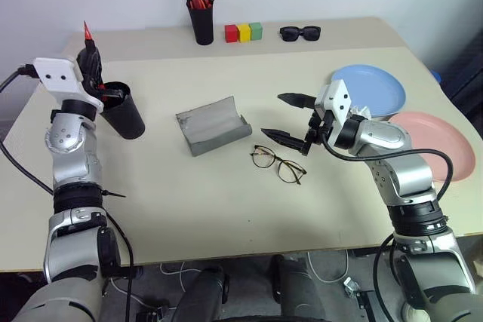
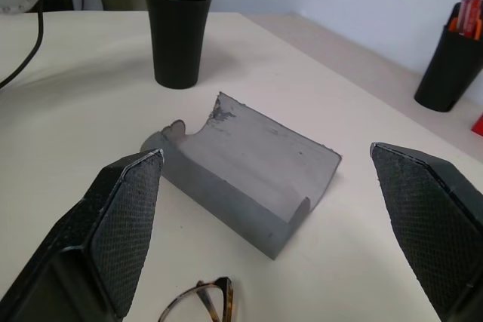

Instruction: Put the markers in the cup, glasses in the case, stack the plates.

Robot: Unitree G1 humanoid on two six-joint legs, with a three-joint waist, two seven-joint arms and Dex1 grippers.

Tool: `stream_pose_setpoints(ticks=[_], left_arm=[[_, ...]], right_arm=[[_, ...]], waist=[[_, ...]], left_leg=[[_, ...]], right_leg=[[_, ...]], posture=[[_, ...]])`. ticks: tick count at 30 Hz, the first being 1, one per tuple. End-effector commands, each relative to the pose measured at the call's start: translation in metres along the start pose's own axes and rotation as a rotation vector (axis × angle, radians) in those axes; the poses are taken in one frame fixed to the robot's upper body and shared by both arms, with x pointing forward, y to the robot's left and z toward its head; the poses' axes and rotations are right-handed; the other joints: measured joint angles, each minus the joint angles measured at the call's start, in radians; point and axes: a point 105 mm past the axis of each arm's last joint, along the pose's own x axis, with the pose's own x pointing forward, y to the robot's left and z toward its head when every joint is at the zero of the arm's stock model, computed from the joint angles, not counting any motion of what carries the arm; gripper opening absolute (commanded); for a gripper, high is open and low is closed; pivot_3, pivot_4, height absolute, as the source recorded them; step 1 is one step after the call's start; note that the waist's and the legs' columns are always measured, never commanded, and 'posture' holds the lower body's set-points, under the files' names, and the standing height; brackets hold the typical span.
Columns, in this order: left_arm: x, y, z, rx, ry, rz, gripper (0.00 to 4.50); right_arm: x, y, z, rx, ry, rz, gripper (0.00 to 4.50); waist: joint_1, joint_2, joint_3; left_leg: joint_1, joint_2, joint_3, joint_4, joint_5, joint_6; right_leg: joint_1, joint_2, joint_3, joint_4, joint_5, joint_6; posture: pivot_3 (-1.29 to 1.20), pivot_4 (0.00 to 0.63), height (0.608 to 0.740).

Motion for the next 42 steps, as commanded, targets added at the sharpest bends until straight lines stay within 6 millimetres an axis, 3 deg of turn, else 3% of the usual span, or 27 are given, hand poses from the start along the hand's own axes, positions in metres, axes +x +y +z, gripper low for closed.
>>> stream_pose_setpoints(ticks=[1,9,10,13,18,21,24,26,29,32,38,41,42], left_arm=[[0.005,-0.002,0.016,0.011,-0.074,-0.031,0.48],[-0.004,-0.008,0.02,-0.032,-0.096,-0.079,4.38],[-0.005,-0.011,0.023,-0.043,-0.105,-0.094,4.45],[-0.004,-0.029,0.035,-0.116,-0.115,-0.198,4.45],[-0.019,-0.092,0.048,-0.3,0.006,-0.612,4.45],[-0.04,-0.127,0.034,-0.278,0.198,-0.865,4.45],[-0.05,-0.149,0.019,-0.229,0.292,-0.993,4.45],[-0.054,-0.164,-0.002,-0.193,0.405,-1.027,4.45],[-0.05,-0.176,-0.021,-0.204,0.506,-1.001,4.45],[-0.059,-0.189,-0.027,-0.201,0.556,-1.08,4.45],[-0.078,-0.195,-0.042,-0.165,0.666,-1.151,4.45],[-0.085,-0.196,-0.046,-0.176,0.711,-1.172,3.33],[-0.086,-0.197,-0.047,-0.181,0.72,-1.17,2.75]], right_arm=[[0.002,0.001,0.019,-0.053,-0.049,0.005,4.5],[0.002,0.0,0.017,-0.053,-0.046,0.004,4.5],[0.002,0.001,0.017,-0.055,-0.046,0.004,4.5],[0.002,0.0,0.017,-0.055,-0.048,0.003,4.5],[-0.002,-0.006,0.015,-0.061,-0.036,-0.01,4.5],[-0.005,-0.011,0.012,-0.067,-0.022,-0.023,4.5],[-0.006,-0.014,0.011,-0.075,-0.018,-0.031,4.5],[-0.005,-0.014,0.011,-0.079,-0.023,-0.03,4.5],[-0.003,-0.011,0.014,-0.078,-0.035,-0.033,4.5],[-0.005,-0.011,0.013,-0.082,-0.029,-0.043,4.5],[-0.013,-0.014,0.008,-0.083,-0.004,-0.07,4.5],[-0.014,-0.012,0.008,-0.081,-0.004,-0.068,4.5],[-0.014,-0.012,0.008,-0.081,-0.004,-0.068,4.5]], waist=[[-0.001,0.0,0.0],[-0.001,0.0,0.0],[-0.001,0.0,0.0],[0.0,0.0,0.0],[-0.002,0.0,0.0],[-0.01,0.0,0.0],[-0.017,0.0,0.0],[-0.017,0.0,0.0],[-0.017,0.0,0.0],[-0.018,0.0,0.0],[-0.016,0.0,0.0],[-0.016,0.0,0.0],[-0.017,0.0,0.0]], left_leg=[[0.0,0.0,0.0,0.0,0.0,0.0],[0.0,0.0,0.0,0.0,-0.002,0.003],[0.0,0.0,0.0,0.0,-0.002,0.003],[0.0,0.0,0.0,0.0,-0.002,0.004],[0.0,0.0,0.0,0.0,-0.002,0.004],[0.0,0.0,0.0,0.0,-0.003,0.005],[0.001,0.0,0.0,0.0,-0.003,0.005],[0.001,0.0,0.0,0.0,-0.003,0.005],[0.001,0.0,0.0,0.0,-0.003,0.005],[0.0,0.0,0.0,0.0,-0.002,0.004],[-0.001,0.0,0.0,0.0,-0.002,0.004],[-0.001,0.0,0.0,0.0,-0.003,0.005],[-0.001,0.0,0.0,0.0,-0.003,0.005]], right_leg=[[0.0,0.0,0.0,0.0,0.0,0.0],[0.0,0.0,0.0,0.0,0.0,0.0],[0.0,0.0,0.0,0.0,0.0,0.0],[0.0,0.0,0.0,0.0,0.0,0.0],[0.0,0.0,0.0,0.0,0.0,0.0],[0.0,0.0,0.0,0.001,0.0,0.0],[0.0,0.001,0.0,0.001,0.0,0.0],[0.0,0.001,0.0,0.001,0.0,0.0],[0.0,0.001,0.0,0.001,0.0,0.0],[0.0,0.001,0.0,0.001,0.0,0.0],[-0.001,0.001,0.001,0.001,0.0,0.0],[-0.002,0.001,0.001,0.001,0.0,0.0],[-0.002,0.001,0.001,0.001,0.0,0.0]], posture=[[0.0,0.15,0.74],[0.0,0.15,0.74],[0.0,0.15,0.74],[0.0,0.15,0.74],[0.0,0.15,0.74],[0.0,0.15,0.74],[0.0,0.15,0.74],[0.0,0.15,0.74],[0.0,0.15,0.74],[0.0,0.15,0.74],[0.0,0.15,0.74],[0.0,0.15,0.74],[0.0,0.15,0.74]])
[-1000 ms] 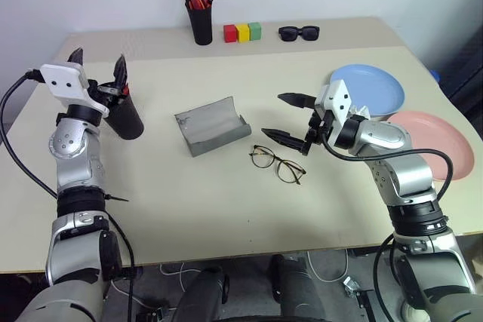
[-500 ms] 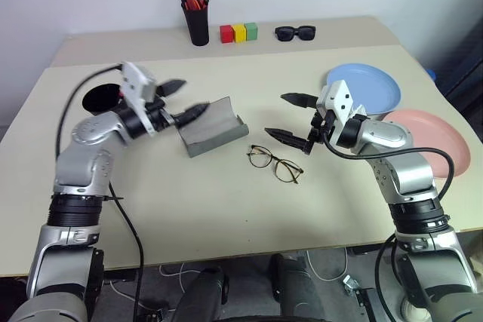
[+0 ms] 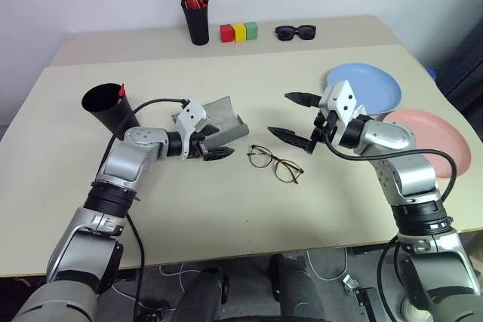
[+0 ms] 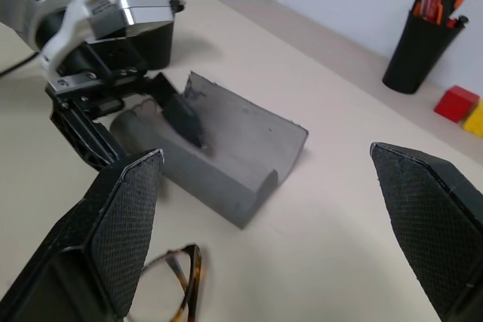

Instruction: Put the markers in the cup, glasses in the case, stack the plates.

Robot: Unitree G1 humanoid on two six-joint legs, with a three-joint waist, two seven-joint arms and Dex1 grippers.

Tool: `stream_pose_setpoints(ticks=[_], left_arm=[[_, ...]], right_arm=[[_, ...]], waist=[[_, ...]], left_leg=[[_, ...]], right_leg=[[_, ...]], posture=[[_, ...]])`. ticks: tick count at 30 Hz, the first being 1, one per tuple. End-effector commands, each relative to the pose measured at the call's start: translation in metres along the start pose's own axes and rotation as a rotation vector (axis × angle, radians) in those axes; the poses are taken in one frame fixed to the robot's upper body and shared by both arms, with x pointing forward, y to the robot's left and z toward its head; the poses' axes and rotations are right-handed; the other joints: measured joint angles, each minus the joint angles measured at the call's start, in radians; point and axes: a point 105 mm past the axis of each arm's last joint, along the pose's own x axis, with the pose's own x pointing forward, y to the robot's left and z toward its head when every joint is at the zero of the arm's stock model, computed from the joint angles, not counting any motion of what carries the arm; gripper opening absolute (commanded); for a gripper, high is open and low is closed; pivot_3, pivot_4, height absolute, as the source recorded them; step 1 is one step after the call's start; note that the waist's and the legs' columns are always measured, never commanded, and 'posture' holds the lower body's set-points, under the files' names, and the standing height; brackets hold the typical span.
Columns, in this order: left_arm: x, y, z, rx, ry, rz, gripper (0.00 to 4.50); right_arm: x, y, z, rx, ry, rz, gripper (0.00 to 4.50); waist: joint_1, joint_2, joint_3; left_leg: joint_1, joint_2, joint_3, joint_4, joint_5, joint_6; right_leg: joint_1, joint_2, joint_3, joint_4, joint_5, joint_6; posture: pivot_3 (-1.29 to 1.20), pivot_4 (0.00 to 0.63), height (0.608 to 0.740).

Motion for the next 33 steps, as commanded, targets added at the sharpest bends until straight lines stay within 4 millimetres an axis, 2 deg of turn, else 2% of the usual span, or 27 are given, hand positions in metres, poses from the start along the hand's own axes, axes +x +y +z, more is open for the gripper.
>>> stream_pose_setpoints(ticks=[1,5,6,10,17,24,29,32,33], left_arm=[[0.0,-0.005,0.002,0.006,0.014,-0.025,2.25],[0.0,-0.009,-0.001,-0.001,0.031,-0.05,0.29],[0.0,-0.009,-0.002,-0.002,0.037,-0.055,0.1],[-0.004,-0.009,-0.005,0.027,0.069,-0.088,0.1],[-0.02,-0.009,0.004,0.158,0.073,-0.241,0.1],[-0.026,-0.008,-0.002,0.249,0.064,-0.338,0.1],[-0.024,-0.009,-0.006,0.298,0.074,-0.378,0.1],[-0.022,-0.005,-0.004,0.307,0.073,-0.359,0.95],[-0.022,-0.005,-0.001,0.31,0.056,-0.352,1.48]], right_arm=[[-0.003,-0.002,0.017,-0.053,-0.042,-0.011,4.5],[-0.001,-0.001,0.018,-0.054,-0.048,-0.009,4.5],[-0.001,-0.001,0.018,-0.055,-0.049,-0.008,4.5],[0.001,-0.002,0.018,-0.056,-0.051,-0.005,4.5],[0.003,-0.001,0.018,-0.06,-0.047,0.002,4.5],[0.002,-0.001,0.017,-0.058,-0.042,0.004,4.5],[-0.003,0.014,0.008,-0.029,0.027,0.1,4.5],[-0.007,0.026,-0.002,-0.027,0.109,0.165,4.5],[-0.007,0.029,-0.005,-0.011,0.132,0.181,4.5]], waist=[[-0.001,0.0,0.0],[0.0,0.0,0.0],[0.0,0.0,0.0],[-0.001,0.0,0.0],[-0.001,0.0,0.0],[0.0,0.0,0.0],[0.0,0.0,0.0],[0.001,0.0,0.0],[0.001,0.0,0.0]], left_leg=[[0.0,0.0,0.0,0.0,0.0,0.0],[0.0,0.0,0.0,0.0,0.0,0.0],[0.0,0.0,0.0,0.0,0.0,0.0],[0.0,0.0,0.0,0.0,0.0,0.0],[0.0,0.0,0.001,0.0,0.0,0.0],[-0.002,0.0,0.001,0.0,0.0,0.0],[-0.002,0.0,0.001,0.0,0.0,0.0],[-0.003,0.0,0.001,0.001,0.0,0.001],[-0.003,0.0,0.001,0.001,0.0,0.001]], right_leg=[[0.0,0.0,0.0,0.0,0.0,0.0],[0.0,0.0,0.0,0.0,0.0,0.0],[0.0,0.0,0.0,0.0,0.0,0.0],[0.0,0.0,0.0,0.0,0.0,0.0],[-0.001,0.0,0.0,0.001,0.0,0.0],[-0.002,0.0,0.0,0.0,0.0,0.0],[-0.003,0.0,0.0,0.0,0.0,0.0],[-0.003,0.0,0.0,0.0,0.0,0.0],[-0.003,0.0,0.0,0.0,0.0,0.0]], posture=[[0.0,0.15,0.74],[0.0,0.15,0.74],[0.0,0.15,0.74],[0.0,0.15,0.74],[0.0,0.15,0.74],[0.0,0.15,0.74],[0.0,0.15,0.74],[0.0,0.15,0.74],[0.0,0.15,0.74]])
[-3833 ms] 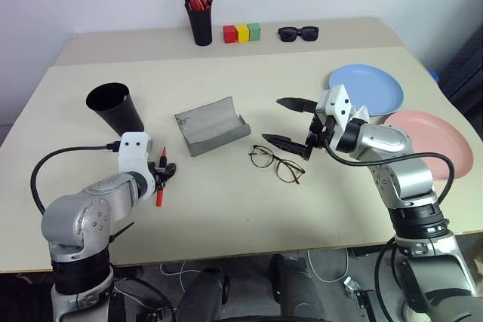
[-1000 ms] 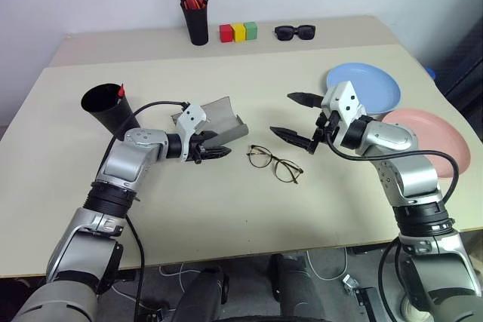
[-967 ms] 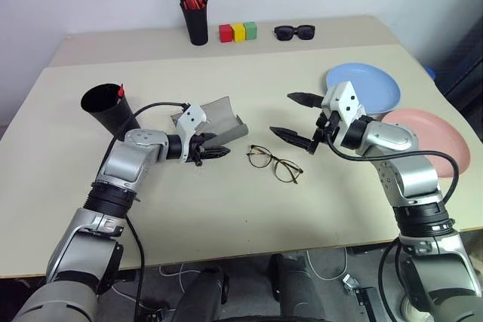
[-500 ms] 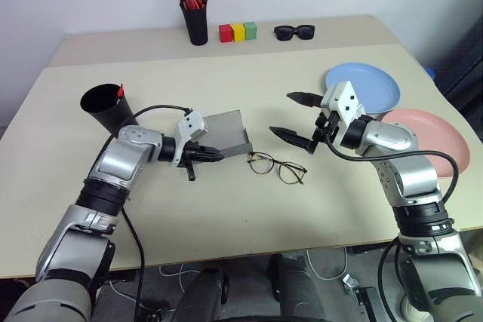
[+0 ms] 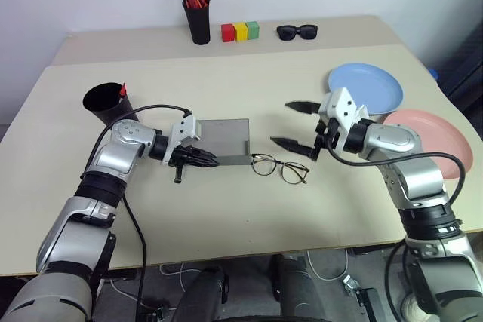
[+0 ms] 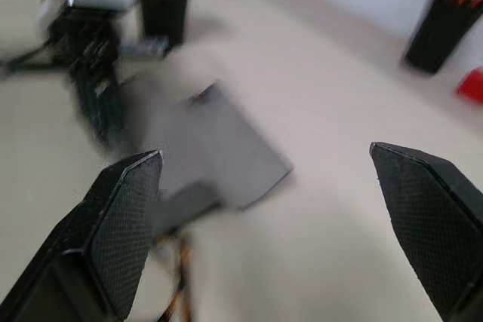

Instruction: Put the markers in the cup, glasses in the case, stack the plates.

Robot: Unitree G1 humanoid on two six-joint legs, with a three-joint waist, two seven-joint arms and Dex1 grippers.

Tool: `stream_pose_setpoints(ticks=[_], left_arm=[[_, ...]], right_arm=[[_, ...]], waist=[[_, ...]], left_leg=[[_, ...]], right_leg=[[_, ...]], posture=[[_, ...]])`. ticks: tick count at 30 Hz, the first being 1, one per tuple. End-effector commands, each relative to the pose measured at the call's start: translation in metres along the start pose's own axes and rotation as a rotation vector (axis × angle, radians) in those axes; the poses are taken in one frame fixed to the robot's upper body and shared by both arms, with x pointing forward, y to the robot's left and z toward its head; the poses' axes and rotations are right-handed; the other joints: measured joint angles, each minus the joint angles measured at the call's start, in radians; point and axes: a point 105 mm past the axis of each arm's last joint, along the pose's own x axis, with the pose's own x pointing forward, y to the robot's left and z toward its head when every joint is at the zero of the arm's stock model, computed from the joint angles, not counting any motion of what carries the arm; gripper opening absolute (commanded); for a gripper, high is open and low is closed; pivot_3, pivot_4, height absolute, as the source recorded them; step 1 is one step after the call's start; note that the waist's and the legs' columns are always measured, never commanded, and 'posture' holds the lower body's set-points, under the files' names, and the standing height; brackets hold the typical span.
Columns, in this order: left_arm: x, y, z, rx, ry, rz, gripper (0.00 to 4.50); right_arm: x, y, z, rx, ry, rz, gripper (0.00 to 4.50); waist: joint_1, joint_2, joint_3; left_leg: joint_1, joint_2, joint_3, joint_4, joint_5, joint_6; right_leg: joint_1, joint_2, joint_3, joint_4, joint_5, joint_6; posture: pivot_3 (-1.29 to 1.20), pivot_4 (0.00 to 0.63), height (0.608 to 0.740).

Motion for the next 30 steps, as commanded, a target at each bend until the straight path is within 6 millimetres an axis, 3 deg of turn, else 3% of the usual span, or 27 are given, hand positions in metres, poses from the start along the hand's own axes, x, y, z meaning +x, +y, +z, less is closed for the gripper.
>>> stream_pose_setpoints(ticks=[1,6,14,17,21,29,30], left_arm=[[-0.003,0.008,0.017,0.062,-0.031,0.027,1.88],[-0.005,0.013,0.033,0.095,-0.097,0.088,4.41],[-0.033,0.004,0.058,0.029,-0.252,0.168,4.41],[-0.045,-0.004,0.059,-0.025,-0.304,0.195,4.49],[-0.053,-0.015,0.055,-0.071,-0.327,0.234,4.49],[-0.061,-0.033,0.055,-0.118,-0.346,0.279,4.49],[-0.062,-0.034,0.055,-0.121,-0.349,0.285,4.49]], right_arm=[[0.0,0.012,0.004,-0.01,0.044,0.069,4.5],[0.001,0.016,-0.015,-0.009,0.185,0.078,4.5],[0.002,0.012,-0.041,-0.007,0.351,0.043,4.5],[0.0,0.014,-0.044,-0.003,0.375,0.055,3.63],[-0.002,0.015,-0.047,-0.019,0.403,0.069,1.59],[-0.005,0.009,-0.05,-0.027,0.443,0.065,1.59],[-0.004,0.008,-0.051,-0.021,0.441,0.061,1.01]], waist=[[0.0,0.0,0.0],[-0.002,0.0,0.0],[-0.004,0.0,0.0],[-0.004,0.0,0.0],[-0.001,0.0,0.0],[0.0,0.0,0.0],[0.0,0.0,0.0]], left_leg=[[0.0,0.0,0.0,0.0,0.0,0.0],[0.0,0.0,0.0,0.0,0.0,0.0],[-0.001,0.0,0.001,0.001,0.001,-0.001],[-0.001,0.001,0.001,0.001,0.001,-0.001],[-0.001,0.001,0.002,0.0,0.001,-0.001],[-0.001,0.001,0.002,0.0,0.0,-0.001],[-0.001,0.001,0.002,0.0,0.0,-0.001]], right_leg=[[0.0,0.0,0.0,0.0,0.0,0.0],[0.0,0.0,0.0,0.0,0.0,0.0],[-0.002,0.0,0.001,0.001,0.0,0.0],[-0.003,0.0,0.001,0.001,0.0,0.0],[-0.003,0.0,0.002,0.002,0.0,0.0],[-0.003,0.0,0.002,0.002,0.0,0.0],[-0.003,0.0,0.002,0.002,0.0,0.0]], posture=[[0.0,0.15,0.74],[0.0,0.15,0.74],[0.0,0.15,0.74],[0.0,0.15,0.74],[0.0,0.15,0.74],[0.0,0.15,0.74],[0.0,0.15,0.74]])
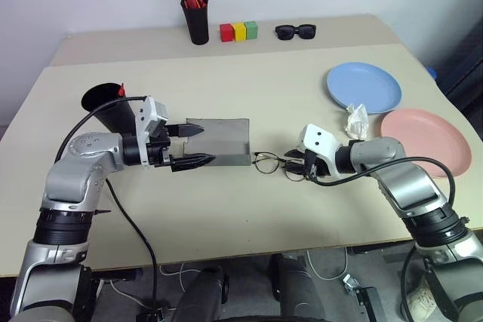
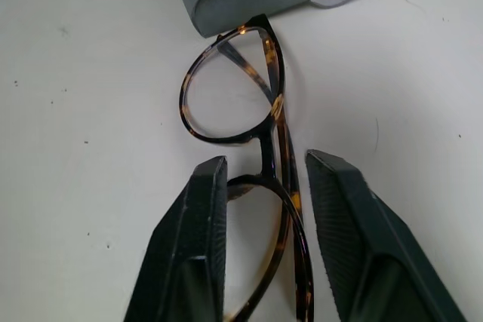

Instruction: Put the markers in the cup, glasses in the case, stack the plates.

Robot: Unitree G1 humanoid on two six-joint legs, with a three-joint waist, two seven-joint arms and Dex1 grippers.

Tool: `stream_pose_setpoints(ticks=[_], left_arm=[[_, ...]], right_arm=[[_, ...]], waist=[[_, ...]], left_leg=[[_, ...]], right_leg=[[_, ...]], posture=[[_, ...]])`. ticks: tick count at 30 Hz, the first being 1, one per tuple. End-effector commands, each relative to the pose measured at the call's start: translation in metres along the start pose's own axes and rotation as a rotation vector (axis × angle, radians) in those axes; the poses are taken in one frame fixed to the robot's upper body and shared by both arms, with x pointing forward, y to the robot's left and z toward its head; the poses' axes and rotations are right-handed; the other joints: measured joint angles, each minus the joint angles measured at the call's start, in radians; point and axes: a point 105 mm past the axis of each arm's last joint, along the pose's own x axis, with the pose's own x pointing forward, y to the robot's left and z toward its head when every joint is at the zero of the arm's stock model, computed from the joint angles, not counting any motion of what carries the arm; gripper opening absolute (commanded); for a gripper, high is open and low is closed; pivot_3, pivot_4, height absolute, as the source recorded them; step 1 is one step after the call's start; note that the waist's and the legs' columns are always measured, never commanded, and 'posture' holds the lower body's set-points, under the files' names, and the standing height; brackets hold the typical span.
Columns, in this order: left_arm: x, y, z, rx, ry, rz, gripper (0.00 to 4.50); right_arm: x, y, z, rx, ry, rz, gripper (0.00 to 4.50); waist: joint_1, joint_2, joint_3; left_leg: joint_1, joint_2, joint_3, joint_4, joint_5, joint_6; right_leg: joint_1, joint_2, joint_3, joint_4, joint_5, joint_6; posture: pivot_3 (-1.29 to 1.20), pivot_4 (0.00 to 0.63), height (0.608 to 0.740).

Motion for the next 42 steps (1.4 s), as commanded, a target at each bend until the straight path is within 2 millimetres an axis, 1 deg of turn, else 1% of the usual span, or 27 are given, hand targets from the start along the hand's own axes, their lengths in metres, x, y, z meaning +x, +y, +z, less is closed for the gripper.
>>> stream_pose_setpoints(ticks=[1,2,3,6,9,13,16,18,22,25,27,29,31,32,35,36,38,40,42], left_arm=[[-0.009,-0.004,0.015,0.031,-0.035,0.031,4.49],[-0.009,-0.005,0.016,0.031,-0.034,0.034,4.49],[-0.01,-0.007,0.017,0.032,-0.035,0.035,4.49],[-0.013,-0.011,0.025,0.025,-0.056,0.048,4.49],[-0.017,-0.015,0.024,0.005,-0.056,0.062,4.49],[-0.018,-0.017,0.024,-0.009,-0.058,0.077,4.49],[-0.018,-0.018,0.028,-0.014,-0.072,0.088,4.49],[-0.019,-0.02,0.028,-0.018,-0.073,0.092,4.49],[-0.026,-0.023,0.031,-0.048,-0.093,0.115,4.49],[-0.034,-0.025,0.033,-0.081,-0.108,0.13,4.49],[-0.041,-0.026,0.031,-0.097,-0.105,0.143,4.49],[-0.047,-0.027,0.027,-0.118,-0.092,0.152,4.49],[-0.052,-0.03,0.022,-0.133,-0.078,0.155,4.49],[-0.053,-0.031,0.021,-0.137,-0.073,0.156,4.49],[-0.057,-0.037,0.016,-0.161,-0.063,0.15,4.49],[-0.057,-0.039,0.015,-0.166,-0.06,0.149,4.49],[-0.057,-0.04,0.013,-0.168,-0.063,0.157,4.49],[-0.056,-0.041,0.012,-0.168,-0.063,0.163,4.49],[-0.057,-0.041,0.011,-0.168,-0.064,0.167,4.49]], right_arm=[[-0.003,-0.008,0.007,-0.027,0.0,-0.022,0.68],[-0.003,-0.009,0.007,-0.032,0.002,-0.028,0.22],[-0.003,-0.011,0.007,-0.037,0.004,-0.034,0.1],[-0.003,-0.014,0.005,-0.048,0.018,-0.049,0.1],[-0.004,-0.017,0.002,-0.067,0.029,-0.069,0.1],[-0.007,-0.021,0.004,-0.057,0.017,-0.078,0.1],[-0.012,-0.032,0.015,-0.072,-0.021,-0.121,0.1],[-0.016,-0.038,0.025,-0.059,-0.063,-0.135,0.1],[-0.025,-0.044,0.056,-0.036,-0.196,-0.144,0.1],[-0.023,-0.044,0.073,-0.03,-0.268,-0.14,0.1],[-0.017,-0.041,0.081,-0.033,-0.299,-0.133,0.1],[-0.009,-0.04,0.095,-0.023,-0.353,-0.137,0.1],[0.003,-0.037,0.109,-0.027,-0.397,-0.138,0.1],[0.006,-0.036,0.113,-0.032,-0.407,-0.138,0.1],[0.03,-0.028,0.134,-0.034,-0.468,-0.14,0.1],[0.039,-0.024,0.145,-0.039,-0.497,-0.145,0.1],[0.049,-0.017,0.16,-0.016,-0.548,-0.131,0.1],[0.059,-0.007,0.168,-0.019,-0.563,-0.111,0.1],[0.069,-0.001,0.168,-0.032,-0.553,-0.106,0.1]], waist=[[0.0,0.0,0.0],[0.0,0.0,0.0],[0.0,0.0,0.0],[0.0,0.0,0.0],[0.0,0.0,0.0],[0.0,0.0,0.0],[0.0,0.0,0.0],[0.0,0.0,0.0],[-0.005,0.0,0.0],[-0.004,0.0,0.0],[-0.003,0.0,0.0],[-0.004,0.0,0.0],[-0.006,0.0,0.0],[-0.006,0.0,0.0],[-0.007,0.0,0.0],[-0.007,0.0,0.0],[-0.008,0.0,0.0],[-0.005,0.0,0.0],[-0.002,0.0,0.0]], left_leg=[[0.0,0.0,0.0,0.0,0.0,0.0],[0.0,0.0,0.0,0.0,0.0,0.0],[0.0,0.0,0.0,0.0,0.0,0.0],[0.0,0.0,0.0,0.0,0.0,0.0],[0.0,0.0,0.0,0.0,0.0,0.0],[0.001,0.0,0.001,0.0,0.0,0.0],[0.0,0.0,0.001,0.0,0.0,0.0],[0.001,0.0,0.001,0.0,0.0,0.0],[0.0,0.001,0.001,0.0,0.0,0.0],[0.0,0.001,0.002,-0.001,0.0,0.0],[0.0,0.002,0.003,-0.001,0.0,0.0],[0.0,0.002,0.003,-0.001,0.0,0.0],[0.0,0.002,0.004,-0.001,0.0,0.0],[0.0,0.002,0.004,-0.001,0.0,-0.001],[0.0,0.002,0.004,-0.001,0.0,-0.001],[0.0,0.002,0.004,-0.001,0.0,-0.001],[0.0,0.002,0.004,-0.002,0.0,-0.001],[-0.001,0.002,0.004,-0.002,0.001,-0.002],[-0.001,0.002,0.004,-0.002,0.002,-0.003]], right_leg=[[0.0,0.0,0.0,0.0,0.0,0.0],[0.0,0.0,0.0,0.0,0.0,0.0],[0.0,0.0,0.0,0.0,0.0,0.0],[0.0,0.0,0.0,0.0,0.0,0.0],[0.0,0.0,0.0,0.0,0.0,0.0],[0.0,0.0,0.0,0.0,0.0,0.0],[0.0,0.0,0.001,0.0,0.0,-0.001],[0.0,0.0,0.001,0.0,0.0,-0.001],[0.0,0.0,0.001,0.0,0.0,-0.001],[-0.002,0.001,0.002,0.0,0.0,-0.001],[-0.002,0.001,0.002,0.0,0.001,-0.001],[-0.002,0.001,0.003,0.0,0.001,-0.001],[-0.003,0.001,0.003,0.001,0.001,-0.001],[-0.004,0.002,0.004,0.001,0.001,-0.002],[-0.004,0.002,0.004,0.001,0.001,-0.002],[-0.005,0.002,0.004,0.001,0.001,-0.002],[-0.005,0.002,0.004,0.002,0.001,-0.002],[-0.006,0.002,0.004,0.002,0.001,-0.003],[-0.005,0.002,0.004,0.002,0.002,-0.003]], posture=[[0.0,0.15,0.74],[0.0,0.15,0.74],[0.0,0.15,0.74],[0.0,0.15,0.74],[0.0,0.15,0.74],[0.0,0.15,0.74],[0.0,0.15,0.74],[0.0,0.15,0.74],[0.0,0.15,0.74],[0.0,0.15,0.74],[0.0,0.15,0.74],[0.0,0.15,0.74],[0.0,0.15,0.74],[0.0,0.15,0.74],[0.0,0.15,0.74],[0.0,0.15,0.74],[0.0,0.15,0.74],[0.0,0.15,0.74],[0.0,0.15,0.74]])
